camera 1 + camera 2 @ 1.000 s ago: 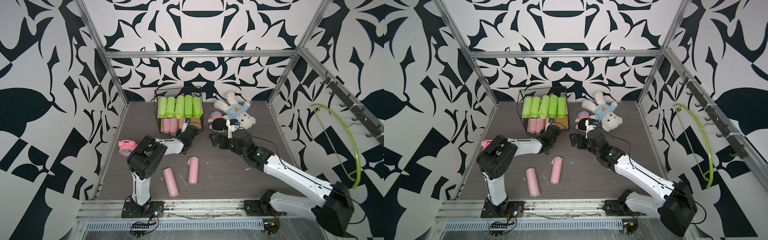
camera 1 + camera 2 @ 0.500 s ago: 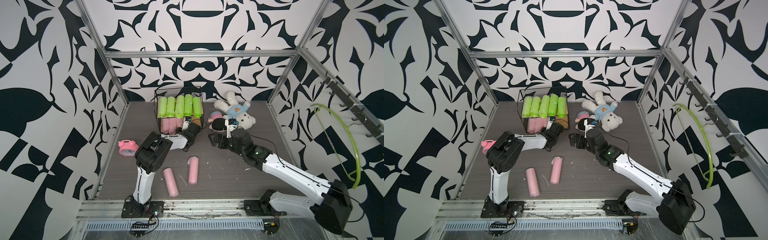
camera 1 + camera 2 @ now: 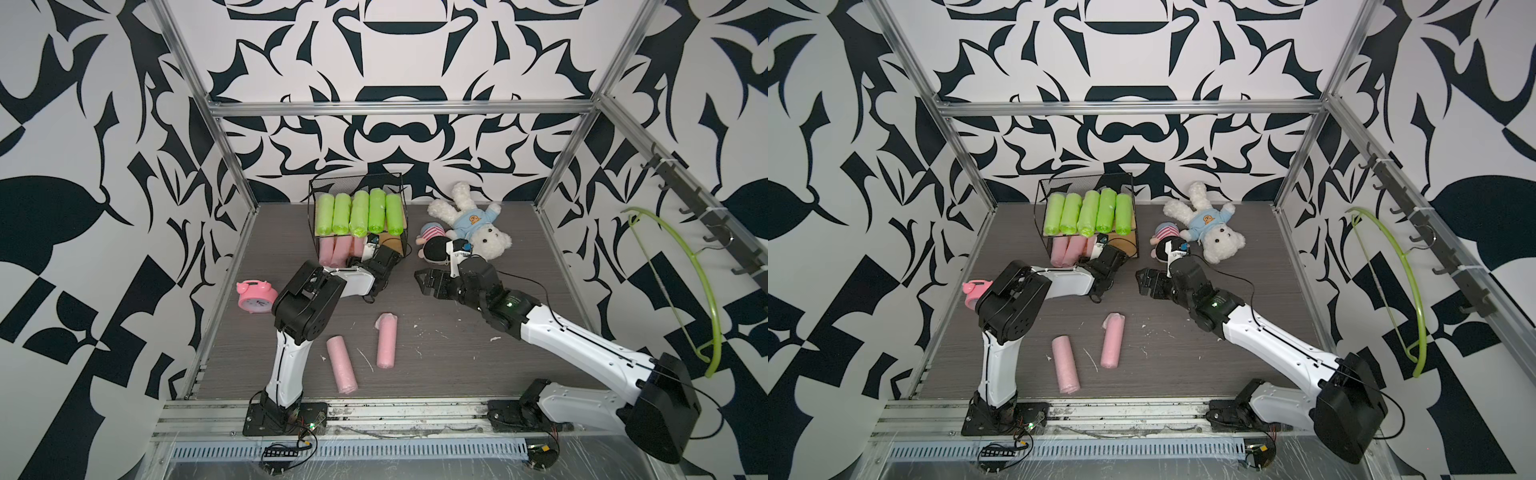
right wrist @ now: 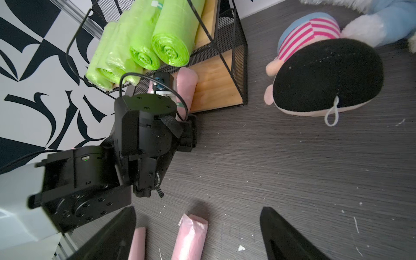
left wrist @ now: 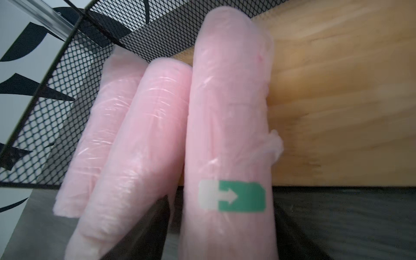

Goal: Sort the rolls of trash bags by color and place them on the shelf
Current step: Place the roll of trash bags on the shelf.

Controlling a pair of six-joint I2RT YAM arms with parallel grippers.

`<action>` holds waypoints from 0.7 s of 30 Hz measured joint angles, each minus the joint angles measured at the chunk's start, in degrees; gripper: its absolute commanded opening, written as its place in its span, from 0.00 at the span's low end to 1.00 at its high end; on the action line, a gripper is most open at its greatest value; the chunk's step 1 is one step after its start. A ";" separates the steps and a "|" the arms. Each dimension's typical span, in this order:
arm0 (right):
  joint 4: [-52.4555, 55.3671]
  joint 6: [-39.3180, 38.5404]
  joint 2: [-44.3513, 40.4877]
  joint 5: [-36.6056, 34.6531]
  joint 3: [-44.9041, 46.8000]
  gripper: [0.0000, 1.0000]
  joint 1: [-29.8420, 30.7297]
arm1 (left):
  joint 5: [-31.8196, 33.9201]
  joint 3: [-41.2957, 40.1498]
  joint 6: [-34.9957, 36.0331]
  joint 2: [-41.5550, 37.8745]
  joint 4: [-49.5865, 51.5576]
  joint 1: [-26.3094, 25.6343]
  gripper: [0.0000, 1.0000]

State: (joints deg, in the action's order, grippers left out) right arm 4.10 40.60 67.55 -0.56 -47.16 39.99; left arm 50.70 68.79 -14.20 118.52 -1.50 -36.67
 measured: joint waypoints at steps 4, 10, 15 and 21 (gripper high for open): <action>0.61 0.28 0.00 0.15 0.07 0.92 0.00 | -0.28 -1.60 -0.59 -2.14 -0.15 -0.52 0.75; 2.16 0.39 0.00 0.15 0.68 0.92 0.00 | -0.50 -4.85 -1.92 -6.73 -0.37 -2.08 0.75; 5.49 0.48 0.13 0.02 0.83 0.90 0.50 | -2.19 -9.16 -3.52 -11.43 0.22 -4.31 0.76; 8.39 0.55 2.99 -0.50 0.83 0.89 3.76 | -9.77 -16.96 -6.36 -22.45 2.23 -5.64 0.55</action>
State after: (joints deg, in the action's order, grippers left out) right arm 12.49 41.15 70.54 -1.06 -46.33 43.75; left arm 40.93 51.83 -20.56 96.07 0.73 -42.30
